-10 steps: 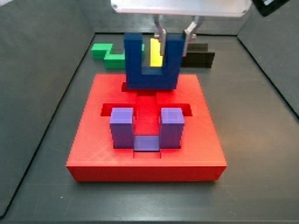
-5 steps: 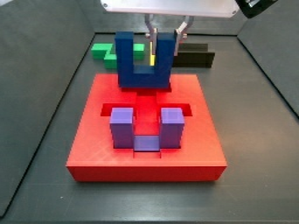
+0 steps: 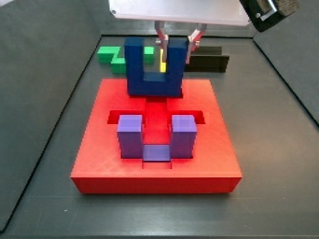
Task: Pick up the blue object. Move up. Move to above the board. Insert the blue object.
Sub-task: Insert the blue object.
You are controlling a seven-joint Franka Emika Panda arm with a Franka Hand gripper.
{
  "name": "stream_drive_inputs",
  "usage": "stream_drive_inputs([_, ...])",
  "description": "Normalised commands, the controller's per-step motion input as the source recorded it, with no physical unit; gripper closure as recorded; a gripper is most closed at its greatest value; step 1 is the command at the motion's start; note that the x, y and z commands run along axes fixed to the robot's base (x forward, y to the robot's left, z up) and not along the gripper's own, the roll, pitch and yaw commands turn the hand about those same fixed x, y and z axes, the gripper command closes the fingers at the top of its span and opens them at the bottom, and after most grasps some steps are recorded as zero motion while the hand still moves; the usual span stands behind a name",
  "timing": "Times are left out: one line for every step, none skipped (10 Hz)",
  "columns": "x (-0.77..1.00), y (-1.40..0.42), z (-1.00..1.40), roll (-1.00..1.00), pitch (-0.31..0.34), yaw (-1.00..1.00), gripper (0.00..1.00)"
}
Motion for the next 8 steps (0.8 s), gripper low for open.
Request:
stream_drive_inputs([0.17,-0.3,-0.02,0.06,0.0,0.04,1.0])
stream_drive_inputs([0.19,-0.23,-0.05,0.04,0.0,0.06,1.0])
stream_drive_inputs([0.08,-0.06,-0.17,0.07,0.0,0.03,1.0])
stream_drive_inputs([0.04,0.0,-0.21,0.05,0.0,0.01,1.0])
stream_drive_inputs([0.06,0.0,-0.19,0.01,0.0,0.02,1.0])
stream_drive_inputs([0.09,0.06,-0.13,0.0,0.0,0.02,1.0])
stream_drive_inputs([0.11,0.18,-0.01,0.06,0.013,0.0,1.0])
stream_drive_inputs([0.03,0.33,-0.05,0.0,0.0,0.08,1.0])
